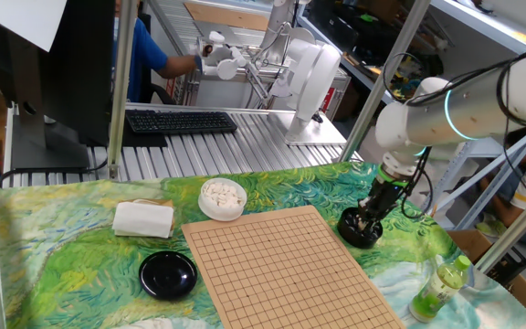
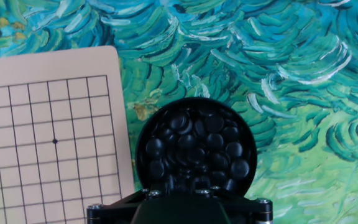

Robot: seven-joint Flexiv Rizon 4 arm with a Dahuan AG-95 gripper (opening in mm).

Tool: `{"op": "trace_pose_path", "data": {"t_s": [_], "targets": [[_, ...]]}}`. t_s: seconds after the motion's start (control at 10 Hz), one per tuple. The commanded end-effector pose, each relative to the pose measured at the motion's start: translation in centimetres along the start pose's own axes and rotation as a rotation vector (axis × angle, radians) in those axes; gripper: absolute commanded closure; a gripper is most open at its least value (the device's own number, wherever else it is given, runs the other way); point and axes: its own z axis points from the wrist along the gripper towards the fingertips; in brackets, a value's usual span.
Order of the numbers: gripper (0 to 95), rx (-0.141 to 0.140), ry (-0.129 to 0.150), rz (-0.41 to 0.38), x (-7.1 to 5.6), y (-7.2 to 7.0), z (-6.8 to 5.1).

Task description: Play the first move as black on the 3-4 point in the upper right corner of the Go board

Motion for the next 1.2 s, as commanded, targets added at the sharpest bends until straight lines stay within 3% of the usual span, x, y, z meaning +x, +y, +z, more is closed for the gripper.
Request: {"op": "trace_pose_path", "data": {"t_s": [0.1,0.7,1.1,1.2], "targets": [[76.0,-0.001,0.002,-0.004,-0.1,0.0,0.0],[76.0,0.006,-0.01,-0.036,-0.4,-1.3,0.4],[76.0,-0.001,-0.02,-0.044,-0.2,-2.4,1.7],[95.0,-0.002,-0.019,-0.056,-0.2,-2.4,1.9]]}}
